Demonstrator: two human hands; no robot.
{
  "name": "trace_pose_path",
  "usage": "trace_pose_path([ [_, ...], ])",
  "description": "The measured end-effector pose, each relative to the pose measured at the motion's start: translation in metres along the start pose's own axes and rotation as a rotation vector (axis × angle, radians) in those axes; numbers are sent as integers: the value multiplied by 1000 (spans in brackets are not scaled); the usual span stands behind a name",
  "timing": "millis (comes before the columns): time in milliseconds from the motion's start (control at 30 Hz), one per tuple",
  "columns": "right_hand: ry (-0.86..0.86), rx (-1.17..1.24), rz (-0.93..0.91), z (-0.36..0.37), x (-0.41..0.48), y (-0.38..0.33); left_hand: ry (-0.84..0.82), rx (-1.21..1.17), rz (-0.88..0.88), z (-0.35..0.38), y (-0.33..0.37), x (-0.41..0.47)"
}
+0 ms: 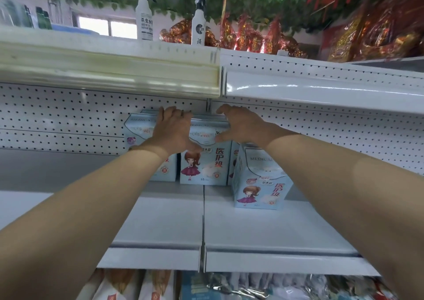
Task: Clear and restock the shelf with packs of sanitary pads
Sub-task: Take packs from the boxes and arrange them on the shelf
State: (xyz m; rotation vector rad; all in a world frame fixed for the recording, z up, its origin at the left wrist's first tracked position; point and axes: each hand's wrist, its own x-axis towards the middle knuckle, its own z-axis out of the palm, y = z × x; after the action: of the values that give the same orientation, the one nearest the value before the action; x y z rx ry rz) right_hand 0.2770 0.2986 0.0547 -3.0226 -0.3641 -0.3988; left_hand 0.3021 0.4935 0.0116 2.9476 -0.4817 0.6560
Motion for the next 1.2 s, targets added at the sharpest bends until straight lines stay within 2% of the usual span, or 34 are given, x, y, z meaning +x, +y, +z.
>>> trace_pose_path([
  [133, 91, 5, 10, -19, -33, 15, 44, -31, -5, -20, 16, -14],
  [267, 81, -58, 66, -37, -76, 39, 73, -44, -1, -45, 55, -35],
  [533, 69, -64, 180, -74, -172, 107, 132, -72, 120, -82, 180, -95],
  [700, 31, 31, 256, -71, -235, 171, 177, -216, 257, -68, 264, -120],
  [800, 5, 112, 324, -58, -267, 205, 48, -401, 191, -45, 308, -127],
  [900, -52, 220, 423, -42, -294, 230, -235, -507, -15, -20, 341, -131],
  [1000, -92, 540, 519, -22, -313, 243, -485, -686, -205, -4, 363, -142],
  [1133, -5, 818, 535, -8, -331, 240, -563, -1081, -408, 12, 370, -157],
  [1200, 27, 923, 552, -6, -341, 240, -584, -1172, -439, 16, 366, -163],
])
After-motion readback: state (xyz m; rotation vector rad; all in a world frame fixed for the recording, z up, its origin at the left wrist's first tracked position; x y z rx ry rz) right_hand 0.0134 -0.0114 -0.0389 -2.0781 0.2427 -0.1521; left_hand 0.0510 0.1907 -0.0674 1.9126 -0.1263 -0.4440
